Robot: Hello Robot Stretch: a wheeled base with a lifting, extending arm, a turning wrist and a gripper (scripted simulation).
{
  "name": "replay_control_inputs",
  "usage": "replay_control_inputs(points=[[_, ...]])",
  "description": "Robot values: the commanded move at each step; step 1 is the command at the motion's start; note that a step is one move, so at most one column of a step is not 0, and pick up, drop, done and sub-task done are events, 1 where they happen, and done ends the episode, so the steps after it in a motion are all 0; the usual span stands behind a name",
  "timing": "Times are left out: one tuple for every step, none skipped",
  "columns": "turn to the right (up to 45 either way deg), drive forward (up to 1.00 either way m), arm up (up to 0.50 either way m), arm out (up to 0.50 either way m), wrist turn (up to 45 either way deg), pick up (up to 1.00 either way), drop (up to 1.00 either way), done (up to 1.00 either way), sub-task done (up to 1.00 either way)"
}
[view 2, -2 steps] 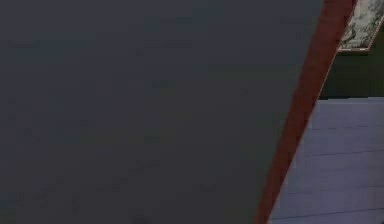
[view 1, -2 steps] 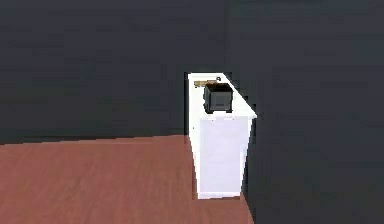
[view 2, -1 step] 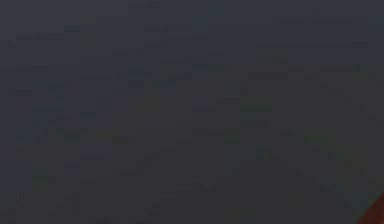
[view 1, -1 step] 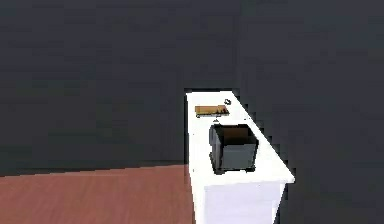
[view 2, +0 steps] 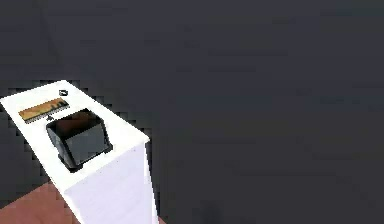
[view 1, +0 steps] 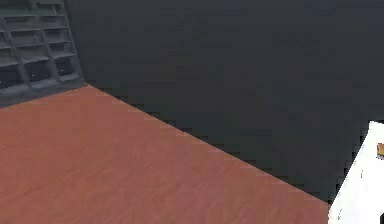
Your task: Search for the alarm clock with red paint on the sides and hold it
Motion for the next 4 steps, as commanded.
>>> replay_control_inputs(points=[[-30.0,0.00,0.00,0.00,0.0,0.00,0.00,0.00,0.00],[-6.0,0.00,0.00,0.00,0.0,0.00,0.00,0.00,0.00],[45.0,0.00,0.00,0.00,0.0,0.00,0.00,0.00,0.00],[12.0,0.00,0.00,0.00,0.0,0.00,0.00,0.00,0.00]])
